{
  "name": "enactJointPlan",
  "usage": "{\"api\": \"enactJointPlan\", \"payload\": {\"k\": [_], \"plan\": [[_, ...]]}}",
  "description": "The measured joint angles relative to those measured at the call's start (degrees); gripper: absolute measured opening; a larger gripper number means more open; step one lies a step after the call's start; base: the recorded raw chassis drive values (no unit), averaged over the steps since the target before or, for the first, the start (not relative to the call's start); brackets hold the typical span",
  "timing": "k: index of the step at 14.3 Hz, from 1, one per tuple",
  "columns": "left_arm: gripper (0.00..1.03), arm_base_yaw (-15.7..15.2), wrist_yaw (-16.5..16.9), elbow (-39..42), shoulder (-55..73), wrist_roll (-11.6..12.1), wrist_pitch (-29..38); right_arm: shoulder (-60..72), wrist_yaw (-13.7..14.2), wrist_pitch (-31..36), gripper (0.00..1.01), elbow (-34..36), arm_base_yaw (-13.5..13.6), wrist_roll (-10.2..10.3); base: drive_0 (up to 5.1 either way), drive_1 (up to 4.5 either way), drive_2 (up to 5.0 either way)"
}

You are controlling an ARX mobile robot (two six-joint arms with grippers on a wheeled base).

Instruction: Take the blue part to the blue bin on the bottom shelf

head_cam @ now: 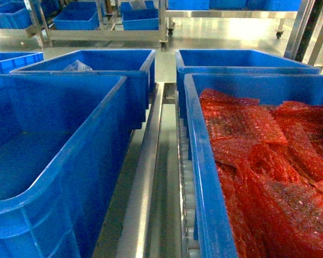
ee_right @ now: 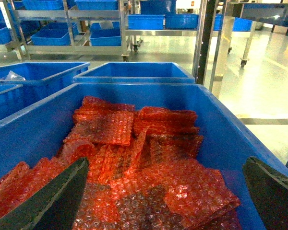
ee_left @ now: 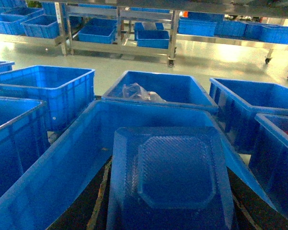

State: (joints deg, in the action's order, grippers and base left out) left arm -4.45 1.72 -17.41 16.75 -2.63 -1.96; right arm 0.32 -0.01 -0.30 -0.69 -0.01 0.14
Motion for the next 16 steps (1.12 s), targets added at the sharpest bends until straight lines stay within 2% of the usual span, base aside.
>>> {"api": "enactJointPlan", "payload": {"k": [16], "plan": [[0.43,0.00,0.00,0.00,0.00,0.00,0.00,0.00,0.00,0.00,0.98,0.00,0.00,0.00,0.0,0.00,0.0]]}}
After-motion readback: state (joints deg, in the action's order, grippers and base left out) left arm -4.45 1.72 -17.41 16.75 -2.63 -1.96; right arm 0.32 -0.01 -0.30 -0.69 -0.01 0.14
